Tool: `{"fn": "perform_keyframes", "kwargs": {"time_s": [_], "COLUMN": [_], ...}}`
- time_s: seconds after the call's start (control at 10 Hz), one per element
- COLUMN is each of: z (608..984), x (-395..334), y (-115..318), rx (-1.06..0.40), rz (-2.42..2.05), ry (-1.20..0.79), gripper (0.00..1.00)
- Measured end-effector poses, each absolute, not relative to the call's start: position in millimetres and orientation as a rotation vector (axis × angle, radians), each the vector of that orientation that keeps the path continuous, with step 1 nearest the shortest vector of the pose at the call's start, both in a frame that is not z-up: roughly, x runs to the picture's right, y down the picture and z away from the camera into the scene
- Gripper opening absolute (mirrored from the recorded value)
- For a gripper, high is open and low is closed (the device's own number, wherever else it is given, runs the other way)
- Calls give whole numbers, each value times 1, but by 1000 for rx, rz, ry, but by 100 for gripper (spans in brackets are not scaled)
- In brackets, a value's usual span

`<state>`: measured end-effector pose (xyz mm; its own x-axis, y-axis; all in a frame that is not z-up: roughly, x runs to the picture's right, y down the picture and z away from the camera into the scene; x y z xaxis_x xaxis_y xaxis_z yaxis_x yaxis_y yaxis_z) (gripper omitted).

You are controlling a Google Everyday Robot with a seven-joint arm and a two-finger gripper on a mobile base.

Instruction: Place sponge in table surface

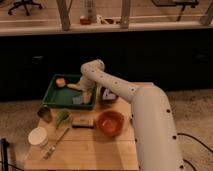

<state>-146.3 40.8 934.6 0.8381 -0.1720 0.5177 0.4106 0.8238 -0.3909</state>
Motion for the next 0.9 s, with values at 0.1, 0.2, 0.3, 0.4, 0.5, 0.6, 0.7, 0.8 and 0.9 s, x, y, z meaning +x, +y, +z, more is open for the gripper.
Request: {"fn": "perform_keyframes", "kwargs": {"time_s": [0.1,0.2,0.3,0.4,0.5,0.6,0.7,0.8,0.9], "z": [938,940,941,945,947,949,952,954,959], "x": [-150,-149,-149,-152,-154,-154,-152,-150,-150], "y": [47,50,52,59,62,66,71,74,77], "rx": [-533,-541,-548,-562,-570,-581,-592,-598,-605], "rz": [-328,-329,-330,-335,-334,-333,-327,-324,-314], "ry": [-485,-483,-481,-477,-477,-475,-474,-471,-473], "gripper": [80,80,80,80,80,78,69,58,45]}}
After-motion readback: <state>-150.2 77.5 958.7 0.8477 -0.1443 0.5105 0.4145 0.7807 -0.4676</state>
